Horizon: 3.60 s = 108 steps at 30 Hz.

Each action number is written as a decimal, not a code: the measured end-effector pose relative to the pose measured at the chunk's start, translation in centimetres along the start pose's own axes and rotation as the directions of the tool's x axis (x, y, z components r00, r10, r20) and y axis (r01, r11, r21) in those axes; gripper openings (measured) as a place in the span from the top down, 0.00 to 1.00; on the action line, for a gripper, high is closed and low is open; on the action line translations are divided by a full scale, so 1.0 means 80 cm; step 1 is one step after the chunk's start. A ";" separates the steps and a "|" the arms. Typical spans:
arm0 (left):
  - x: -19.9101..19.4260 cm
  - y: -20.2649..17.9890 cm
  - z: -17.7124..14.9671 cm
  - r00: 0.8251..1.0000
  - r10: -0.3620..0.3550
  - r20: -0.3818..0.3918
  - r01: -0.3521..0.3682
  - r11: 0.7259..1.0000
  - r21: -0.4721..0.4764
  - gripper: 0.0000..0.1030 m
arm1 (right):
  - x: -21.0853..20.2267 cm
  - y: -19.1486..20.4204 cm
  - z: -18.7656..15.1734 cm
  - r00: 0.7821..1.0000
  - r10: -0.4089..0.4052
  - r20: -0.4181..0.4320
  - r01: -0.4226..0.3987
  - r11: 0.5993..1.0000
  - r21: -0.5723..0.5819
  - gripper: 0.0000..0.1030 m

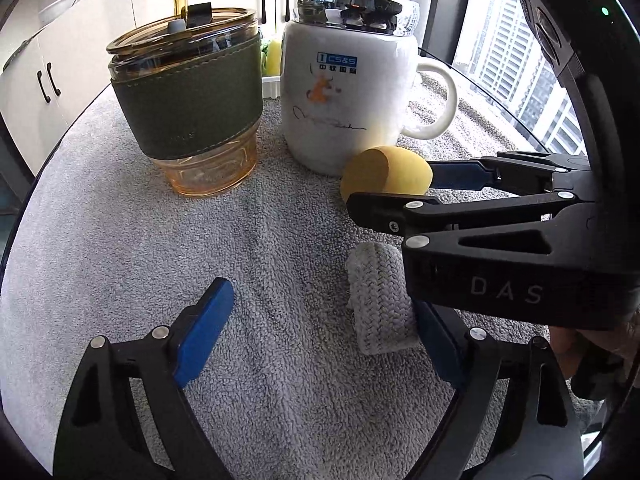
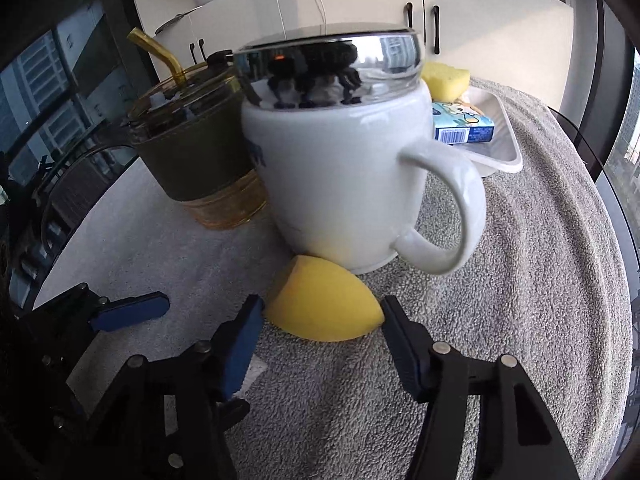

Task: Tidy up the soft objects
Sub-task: 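Close left gripper on grey knitted sock while right gripper grasps yellow egg sponge, then carry grey sock with left gripper while right carries egg sponge to tray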

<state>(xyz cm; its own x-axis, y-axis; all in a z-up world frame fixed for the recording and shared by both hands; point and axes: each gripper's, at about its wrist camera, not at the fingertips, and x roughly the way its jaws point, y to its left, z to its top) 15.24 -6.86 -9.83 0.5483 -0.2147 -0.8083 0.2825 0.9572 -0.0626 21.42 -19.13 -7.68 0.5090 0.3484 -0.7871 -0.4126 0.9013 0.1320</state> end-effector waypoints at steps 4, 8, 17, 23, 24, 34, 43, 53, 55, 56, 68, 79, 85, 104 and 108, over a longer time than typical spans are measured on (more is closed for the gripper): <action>-0.006 0.004 -0.003 1.000 -0.004 0.006 0.004 1.000 -0.003 0.20 | 0.004 0.007 0.001 1.000 -0.001 -0.002 0.001 1.000 -0.008 0.43; -0.007 0.008 0.000 1.000 -0.002 0.016 0.002 1.000 -0.006 0.36 | 0.002 0.016 -0.001 1.000 -0.011 -0.001 0.011 1.000 -0.017 0.45; -0.016 0.018 0.000 0.999 -0.033 0.020 0.033 0.999 -0.012 0.64 | -0.024 0.019 -0.014 1.000 -0.012 0.022 0.013 1.000 -0.012 0.46; -0.031 0.026 -0.004 0.998 -0.054 0.041 0.055 0.998 -0.017 0.75 | -0.038 0.014 -0.016 0.999 -0.025 0.040 0.025 1.000 -0.005 0.46; -0.034 0.028 -0.004 0.997 -0.056 0.044 0.057 0.998 -0.018 0.76 | -0.040 0.010 -0.017 0.999 -0.026 0.043 0.026 1.000 -0.002 0.46; -0.051 0.061 -0.011 0.997 -0.044 0.070 0.048 0.997 -0.062 0.77 | -0.058 -0.001 -0.026 0.997 -0.042 0.058 0.041 0.999 0.022 0.46; -0.042 0.071 -0.005 0.997 -0.065 0.044 0.067 0.997 -0.048 0.80 | -0.060 -0.011 -0.034 0.997 -0.049 0.054 0.047 0.998 0.046 0.46; -0.022 0.056 0.003 0.997 -0.082 0.016 0.082 0.995 -0.048 0.74 | -0.059 0.001 -0.028 0.997 -0.042 0.064 0.039 0.998 0.044 0.46; -0.021 0.053 0.001 0.996 -0.082 0.022 0.083 0.996 -0.043 0.74 | -0.058 0.000 -0.029 0.997 -0.040 0.064 0.037 0.998 0.048 0.46; -0.021 0.053 0.001 0.996 -0.082 0.028 0.083 0.996 -0.042 0.76 | -0.058 -0.001 -0.030 0.997 -0.040 0.064 0.037 0.998 0.050 0.46; -0.032 0.045 -0.002 0.993 -0.110 0.048 0.112 0.993 -0.032 0.82 | -0.066 -0.001 -0.038 0.996 -0.044 0.079 0.041 0.998 0.047 0.47; -0.057 0.072 -0.004 0.993 -0.073 0.094 0.079 0.995 -0.060 0.82 | -0.088 0.004 -0.046 0.992 -0.078 0.101 0.072 0.996 0.053 0.48; -0.066 0.109 0.003 0.993 -0.033 0.114 0.044 0.995 -0.092 0.82 | -0.099 -0.003 -0.046 0.989 -0.102 0.103 0.096 0.993 0.061 0.48; -0.065 0.240 0.123 0.980 0.088 0.177 -0.069 0.992 -0.109 0.82 | -0.098 -0.101 0.021 0.978 -0.186 0.096 0.174 0.978 0.117 0.48; -0.049 0.238 0.150 0.982 0.062 0.176 -0.049 0.996 -0.079 0.82 | -0.089 -0.124 0.049 0.975 -0.204 0.089 0.194 0.975 0.109 0.48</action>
<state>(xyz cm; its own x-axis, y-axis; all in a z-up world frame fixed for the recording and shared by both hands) 27.89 9.87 -0.82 0.6946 -0.1857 -0.6951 0.1924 0.9789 -0.0693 24.85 -29.51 -1.02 0.6474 0.1786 -0.7409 -0.2209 0.9744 0.0419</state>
